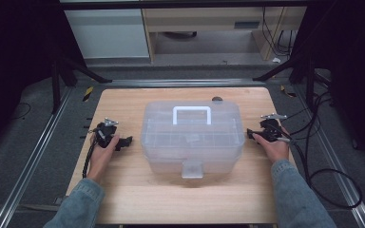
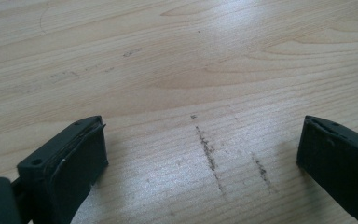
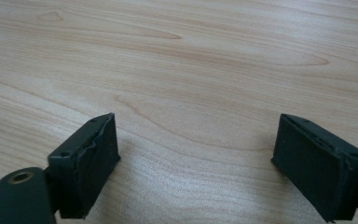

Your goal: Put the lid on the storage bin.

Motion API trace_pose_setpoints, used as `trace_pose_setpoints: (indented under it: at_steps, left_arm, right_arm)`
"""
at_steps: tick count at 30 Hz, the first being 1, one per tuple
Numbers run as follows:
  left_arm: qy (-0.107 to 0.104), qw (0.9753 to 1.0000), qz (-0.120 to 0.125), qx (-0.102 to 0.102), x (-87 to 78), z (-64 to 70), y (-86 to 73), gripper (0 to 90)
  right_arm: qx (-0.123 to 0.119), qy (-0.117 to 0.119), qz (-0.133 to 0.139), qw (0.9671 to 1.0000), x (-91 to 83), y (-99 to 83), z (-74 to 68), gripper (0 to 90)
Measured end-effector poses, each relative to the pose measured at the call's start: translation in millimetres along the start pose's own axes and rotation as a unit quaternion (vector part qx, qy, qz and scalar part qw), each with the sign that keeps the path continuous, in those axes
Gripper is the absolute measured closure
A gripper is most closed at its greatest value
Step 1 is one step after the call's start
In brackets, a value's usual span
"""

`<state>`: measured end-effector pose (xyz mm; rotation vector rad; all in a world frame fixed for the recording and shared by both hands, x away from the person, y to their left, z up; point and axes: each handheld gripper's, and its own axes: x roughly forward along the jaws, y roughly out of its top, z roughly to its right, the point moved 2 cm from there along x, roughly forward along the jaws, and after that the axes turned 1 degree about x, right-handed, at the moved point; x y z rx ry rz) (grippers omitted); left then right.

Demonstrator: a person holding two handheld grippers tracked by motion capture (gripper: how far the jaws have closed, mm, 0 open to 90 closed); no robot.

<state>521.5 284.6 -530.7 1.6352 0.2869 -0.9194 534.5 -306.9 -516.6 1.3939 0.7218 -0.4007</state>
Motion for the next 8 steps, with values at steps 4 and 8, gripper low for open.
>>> trace_pose_setpoints:
  at_steps: [4, 8]
  left_arm:
    - [0.004, 1.0000, 0.000, -0.004, -0.4, 1.3, -0.7, 0.0]
    - [0.008, 0.9999, 0.000, -0.013, -1.6, 2.1, -2.2, 0.0]
  right_arm:
    - [-0.003, 0.005, -0.006, 1.0000, 1.4, 0.3, -1.5, 6.5]
    - [-0.003, 0.004, -0.014, 0.9999, 2.2, -0.1, -4.5, 2.4]
